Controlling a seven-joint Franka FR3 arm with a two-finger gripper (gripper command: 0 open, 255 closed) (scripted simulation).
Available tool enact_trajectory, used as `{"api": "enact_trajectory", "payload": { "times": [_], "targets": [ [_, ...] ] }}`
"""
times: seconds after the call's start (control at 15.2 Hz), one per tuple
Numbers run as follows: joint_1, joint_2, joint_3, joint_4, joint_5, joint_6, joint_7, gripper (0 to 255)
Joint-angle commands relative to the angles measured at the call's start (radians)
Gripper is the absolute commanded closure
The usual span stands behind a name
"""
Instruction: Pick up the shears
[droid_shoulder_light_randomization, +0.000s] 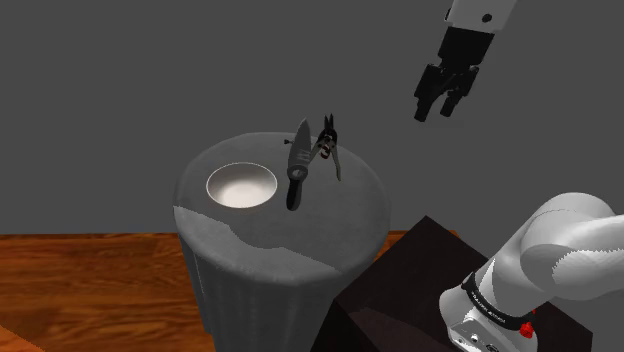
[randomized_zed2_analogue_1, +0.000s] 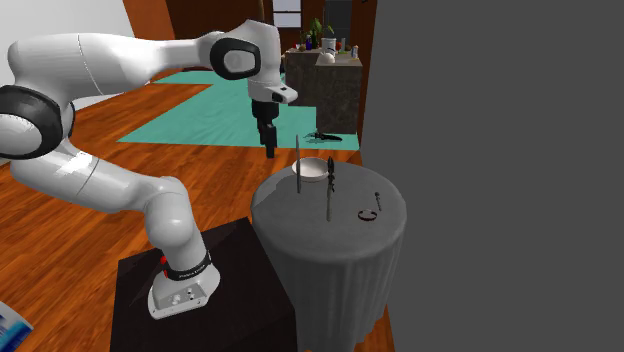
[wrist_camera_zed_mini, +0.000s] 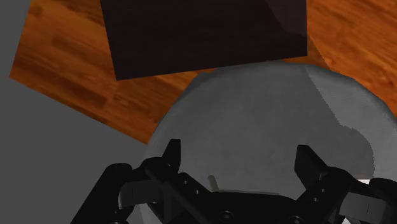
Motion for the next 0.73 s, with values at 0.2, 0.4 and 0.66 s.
{"api": "enact_trajectory", "payload": {
  "times": [0.2, 0.4, 0.66],
  "targets": [
    [0.016, 0.139, -0.014, 0.059, -0.029, 0.042, -0.083, 0],
    [0.032, 0.277, -0.022, 0.129, -0.056, 0.074, -0.161, 0],
    [0.050, 0.460, -0.023, 0.238, -0.088, 0.101, -0.257, 0]
  ]
}}
